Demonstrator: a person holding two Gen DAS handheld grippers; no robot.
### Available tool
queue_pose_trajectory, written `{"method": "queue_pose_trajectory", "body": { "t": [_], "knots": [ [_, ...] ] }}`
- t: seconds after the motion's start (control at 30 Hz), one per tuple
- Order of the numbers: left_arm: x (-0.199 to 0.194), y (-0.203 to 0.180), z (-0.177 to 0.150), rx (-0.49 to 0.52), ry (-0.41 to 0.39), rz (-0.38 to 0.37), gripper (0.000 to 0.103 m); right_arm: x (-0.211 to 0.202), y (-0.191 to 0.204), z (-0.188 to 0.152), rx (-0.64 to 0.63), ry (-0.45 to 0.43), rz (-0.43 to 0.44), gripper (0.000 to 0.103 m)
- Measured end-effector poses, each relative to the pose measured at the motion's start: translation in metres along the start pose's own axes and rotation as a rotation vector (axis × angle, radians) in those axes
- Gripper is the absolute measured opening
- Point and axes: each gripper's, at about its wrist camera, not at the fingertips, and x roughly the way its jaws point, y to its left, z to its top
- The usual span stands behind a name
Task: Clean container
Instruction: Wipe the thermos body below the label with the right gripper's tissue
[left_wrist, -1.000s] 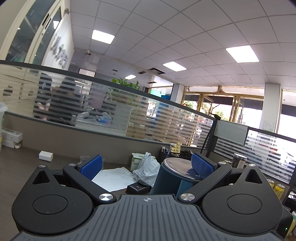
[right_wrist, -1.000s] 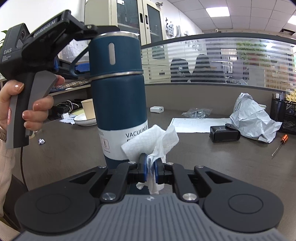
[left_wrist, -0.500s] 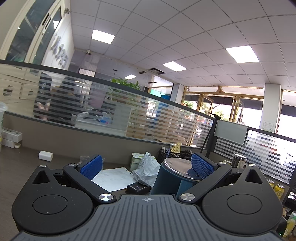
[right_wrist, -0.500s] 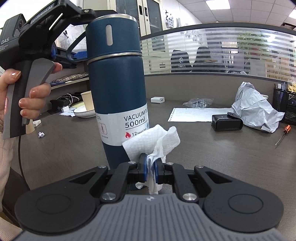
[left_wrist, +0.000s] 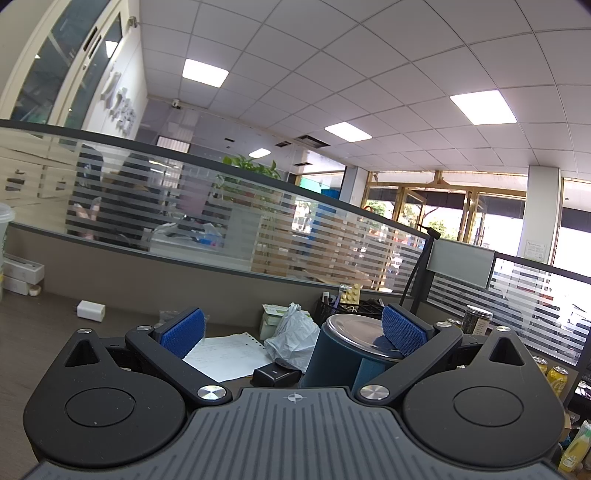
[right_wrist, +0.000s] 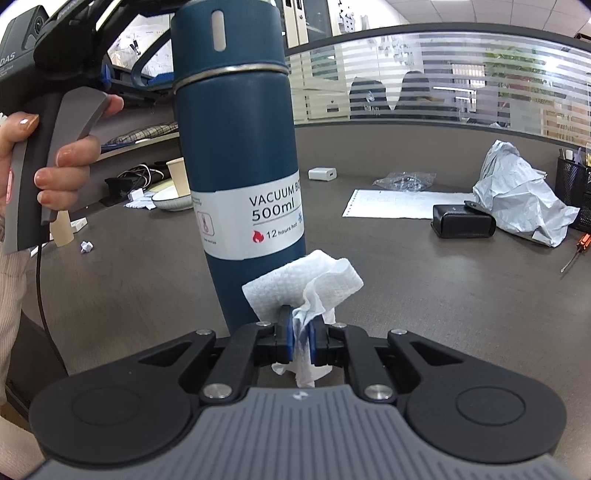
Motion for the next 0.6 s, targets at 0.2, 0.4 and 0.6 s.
{"method": "queue_pose_trajectory", "body": {
  "t": [0.2, 0.4, 0.6],
  "knots": [
    [0.001, 0.001, 0.001, 0.003, 0.0, 0.0, 0.103, 0.001, -0.007, 0.0, 0.064, 0.028, 0.002, 0.029],
    [0.001, 0.001, 0.002, 0.001, 0.0, -0.002, 0.103, -0.009, -0.02, 0.001, 0.156, -0.005, 0.035, 0.042],
    [0.001, 0.0, 0.002, 0.001, 0.0, -0.002, 0.103, -0.017, -0.027, 0.004, 0.202, -0.036, 0.049, 0.045]
  ]
}}
